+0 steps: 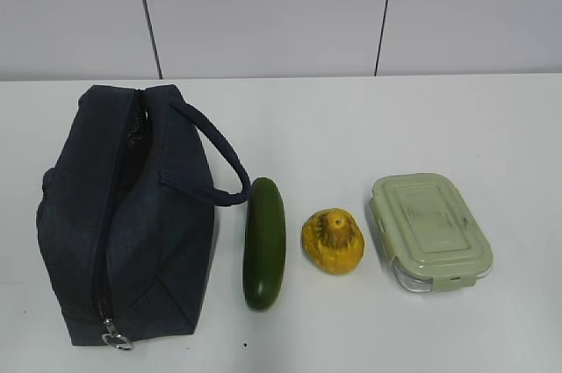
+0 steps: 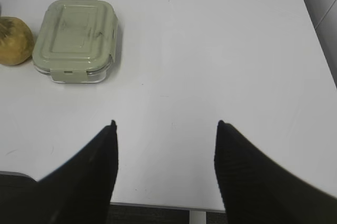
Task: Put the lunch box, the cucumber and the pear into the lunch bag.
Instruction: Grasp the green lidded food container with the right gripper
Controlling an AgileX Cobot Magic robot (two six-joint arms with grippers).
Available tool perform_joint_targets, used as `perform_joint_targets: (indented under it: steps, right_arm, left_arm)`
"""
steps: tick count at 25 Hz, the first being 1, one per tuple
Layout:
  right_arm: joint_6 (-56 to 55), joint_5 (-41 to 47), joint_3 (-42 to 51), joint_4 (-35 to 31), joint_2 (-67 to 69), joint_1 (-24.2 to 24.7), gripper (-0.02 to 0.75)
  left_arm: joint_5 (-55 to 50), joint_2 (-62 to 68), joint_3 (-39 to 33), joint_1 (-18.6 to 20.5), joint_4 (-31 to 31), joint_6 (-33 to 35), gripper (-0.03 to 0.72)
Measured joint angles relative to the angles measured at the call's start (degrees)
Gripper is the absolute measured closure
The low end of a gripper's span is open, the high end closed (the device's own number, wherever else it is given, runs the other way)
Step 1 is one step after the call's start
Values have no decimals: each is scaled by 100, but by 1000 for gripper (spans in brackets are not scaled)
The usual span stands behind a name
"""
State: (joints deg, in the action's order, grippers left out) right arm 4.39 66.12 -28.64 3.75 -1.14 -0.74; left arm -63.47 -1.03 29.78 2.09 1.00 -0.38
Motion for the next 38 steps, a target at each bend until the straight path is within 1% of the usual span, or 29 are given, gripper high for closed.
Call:
perform_joint_targets:
  steps: [28, 32, 35, 38]
  right_arm:
    - [0, 0, 0, 0, 0, 0, 280]
    - [-216, 0, -12, 0, 209, 0, 279]
    - [-371, 0, -186, 0, 812, 0, 253]
    - [-501, -110, -427, 0, 1517, 0, 195]
  left_arm:
    - [0, 0, 0, 0, 0, -5, 442]
    - [0, 0, 0, 0, 0, -5, 442]
    - [0, 0, 0, 0, 3, -5, 442]
    - [0, 0, 0, 0, 3, -5, 442]
